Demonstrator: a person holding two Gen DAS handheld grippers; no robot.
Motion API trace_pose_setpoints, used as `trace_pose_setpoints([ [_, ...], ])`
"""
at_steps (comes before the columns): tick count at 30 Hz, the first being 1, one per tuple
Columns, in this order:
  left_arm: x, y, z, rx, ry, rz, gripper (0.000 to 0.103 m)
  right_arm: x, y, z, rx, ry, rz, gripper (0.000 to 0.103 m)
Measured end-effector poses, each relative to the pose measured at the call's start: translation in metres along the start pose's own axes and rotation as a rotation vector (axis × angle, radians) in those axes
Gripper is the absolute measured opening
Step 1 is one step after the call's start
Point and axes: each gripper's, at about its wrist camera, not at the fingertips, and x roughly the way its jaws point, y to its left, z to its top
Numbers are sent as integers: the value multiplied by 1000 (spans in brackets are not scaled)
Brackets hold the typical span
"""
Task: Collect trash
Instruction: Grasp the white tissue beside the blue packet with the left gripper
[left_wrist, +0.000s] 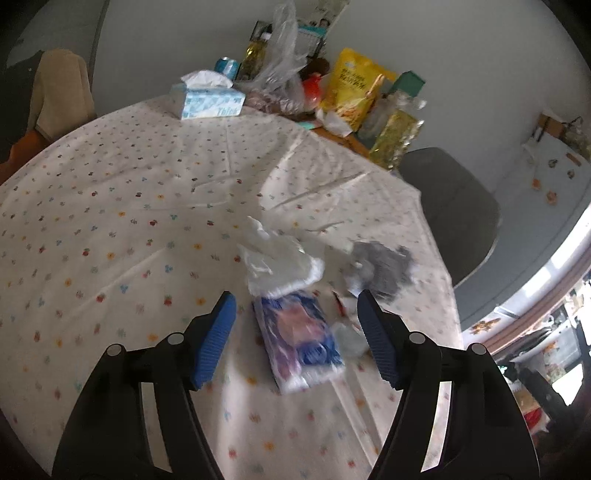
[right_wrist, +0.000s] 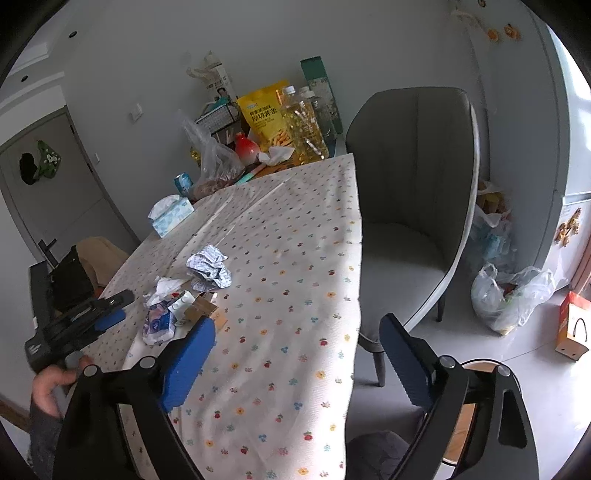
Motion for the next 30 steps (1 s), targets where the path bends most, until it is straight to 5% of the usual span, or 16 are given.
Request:
trace_pose_setpoints([
  [8,42,5,16,-16,55,12,68,30,16,8,-6,58,29,83],
  [10,48,8,18,-27,64,0,44,36,23,11,-20,70,38,83],
  [11,50,9,18,-34,77,-10,25,40,27,12,-30,79,44,83],
  [13,49,13,18,-48,78,-9,11,47,36,13,-54,97,56,83],
  [30,-41,43,7,-99,-69,-27,10,119,110,7,-234,210,119,75],
])
